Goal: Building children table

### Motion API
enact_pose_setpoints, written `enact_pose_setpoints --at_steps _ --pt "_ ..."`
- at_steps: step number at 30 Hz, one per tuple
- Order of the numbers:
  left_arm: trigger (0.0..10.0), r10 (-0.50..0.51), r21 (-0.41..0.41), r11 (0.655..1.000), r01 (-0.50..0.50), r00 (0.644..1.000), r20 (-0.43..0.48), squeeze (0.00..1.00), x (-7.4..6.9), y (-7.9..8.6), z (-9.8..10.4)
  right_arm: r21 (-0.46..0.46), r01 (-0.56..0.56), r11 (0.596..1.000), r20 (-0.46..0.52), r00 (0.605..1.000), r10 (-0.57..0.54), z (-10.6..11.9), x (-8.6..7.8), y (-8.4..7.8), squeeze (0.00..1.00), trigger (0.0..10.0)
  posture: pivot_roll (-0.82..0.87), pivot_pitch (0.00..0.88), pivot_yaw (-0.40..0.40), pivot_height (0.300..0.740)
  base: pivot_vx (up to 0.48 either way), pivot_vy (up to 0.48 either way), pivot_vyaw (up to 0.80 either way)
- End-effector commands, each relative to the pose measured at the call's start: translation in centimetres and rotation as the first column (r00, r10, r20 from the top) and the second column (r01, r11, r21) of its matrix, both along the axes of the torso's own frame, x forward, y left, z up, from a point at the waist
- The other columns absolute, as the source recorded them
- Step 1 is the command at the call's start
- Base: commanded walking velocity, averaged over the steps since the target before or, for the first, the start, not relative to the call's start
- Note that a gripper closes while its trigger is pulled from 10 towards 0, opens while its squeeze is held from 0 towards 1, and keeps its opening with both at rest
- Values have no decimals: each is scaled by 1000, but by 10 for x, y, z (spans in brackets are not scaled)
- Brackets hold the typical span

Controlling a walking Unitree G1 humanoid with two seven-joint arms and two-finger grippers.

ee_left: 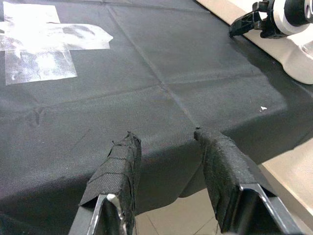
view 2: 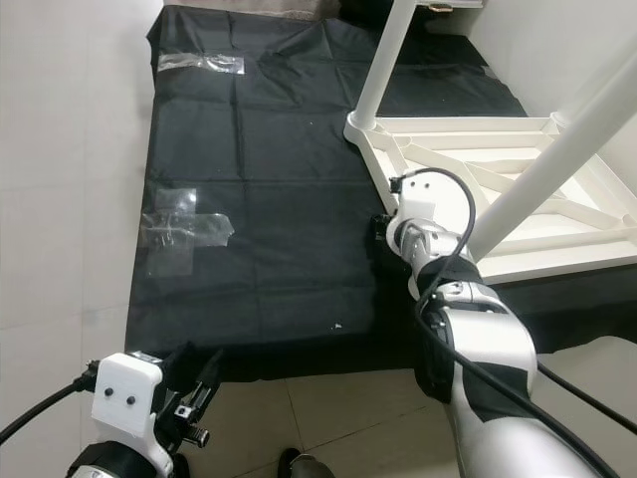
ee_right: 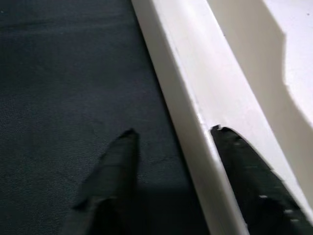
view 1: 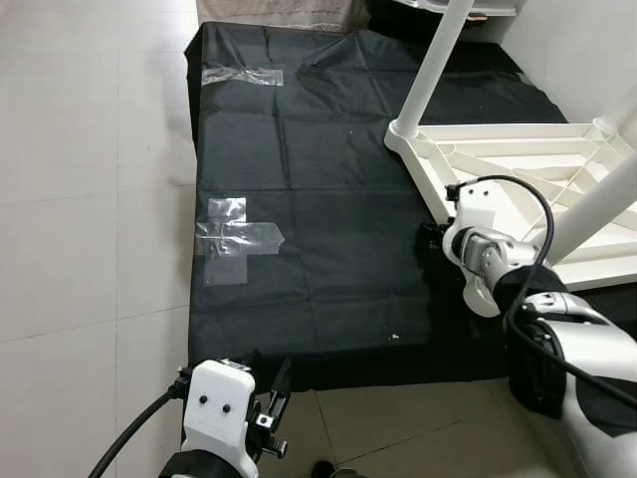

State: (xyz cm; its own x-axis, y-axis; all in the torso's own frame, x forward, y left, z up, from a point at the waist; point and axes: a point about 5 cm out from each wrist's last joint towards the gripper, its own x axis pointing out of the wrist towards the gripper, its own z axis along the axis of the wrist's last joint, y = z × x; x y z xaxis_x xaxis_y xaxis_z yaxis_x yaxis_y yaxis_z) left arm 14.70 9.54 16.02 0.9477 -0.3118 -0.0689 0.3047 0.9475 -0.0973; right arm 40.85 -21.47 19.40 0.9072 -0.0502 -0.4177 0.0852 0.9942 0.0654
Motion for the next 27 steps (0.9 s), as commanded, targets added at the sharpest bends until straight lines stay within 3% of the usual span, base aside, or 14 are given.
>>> enact_pose_setpoints --at_steps 1,5,8,10,13,16,17,20,21,23,24,25,27 --pt "10000 -25 -16 1000 25 1000 -19 0 -5 -8 1 29 -43 999 -55 997 45 -10 -3 5 0 0 101 277 -182 740 0 0 0" --pt "10000 -22 -15 1000 22 1000 -22 0 -5 -7 1 34 -155 987 -55 986 157 -8 -2 15 0 0 103 279 -182 740 0 0 0" --pt "10000 -21 -15 1000 21 1000 -23 0 -5 -7 1 48 -178 983 -54 982 180 -7 -2 18 0 0 103 279 -182 740 0 0 0" --pt "10000 -21 -17 1000 20 999 -26 0 -4 -8 0 7 -325 946 -52 944 325 -5 -2 26 0 0 99 277 -184 740 0 0 0" --pt "10000 -20 -17 1000 20 999 -28 0 -3 -8 0 -12 -387 922 -58 921 385 -5 -2 29 0 0 99 277 -184 740 0 0 0" --pt "10000 -20 -16 1000 20 999 -29 0 -2 -8 -1 -50 -504 862 -97 862 498 -9 -5 34 0 0 97 270 -178 740 0 0 0" --pt "10000 -20 -16 1000 20 999 -29 0 -2 -8 -1 -50 -504 862 -97 862 498 -9 -5 34 0 0 97 270 -178 740 0 0 0" --pt "10000 -22 -13 1000 21 999 -29 0 0 -7 -2 -125 -672 730 -174 739 651 -20 -13 32 0 0 99 265 -174 740 0 0 0" --pt "10000 -22 -13 1000 21 999 -29 0 0 -7 -2 -125 -672 730 -174 739 651 -20 -13 32 0 0 99 265 -174 740 0 0 0" --pt "10000 -23 -11 1000 23 999 -30 0 2 -7 -3 -106 -773 626 -221 632 743 -29 -21 29 0 0 98 260 -169 740 0 0 0" --pt "10000 -23 -11 1000 23 999 -30 0 2 -7 -3 -106 -773 626 -221 632 743 -29 -21 29 0 0 98 260 -169 740 0 0 0" --pt "10000 -23 -10 1000 23 999 -30 0 2 -7 -3 -99 -800 592 -234 597 767 -32 -24 28 0 0 98 260 -169 740 0 0 0" --pt "10000 -25 -8 1000 25 999 -30 0 3 -6 -4 -49 -882 468 -264 463 846 -39 -36 23 0 0 99 253 -160 740 0 0 0"
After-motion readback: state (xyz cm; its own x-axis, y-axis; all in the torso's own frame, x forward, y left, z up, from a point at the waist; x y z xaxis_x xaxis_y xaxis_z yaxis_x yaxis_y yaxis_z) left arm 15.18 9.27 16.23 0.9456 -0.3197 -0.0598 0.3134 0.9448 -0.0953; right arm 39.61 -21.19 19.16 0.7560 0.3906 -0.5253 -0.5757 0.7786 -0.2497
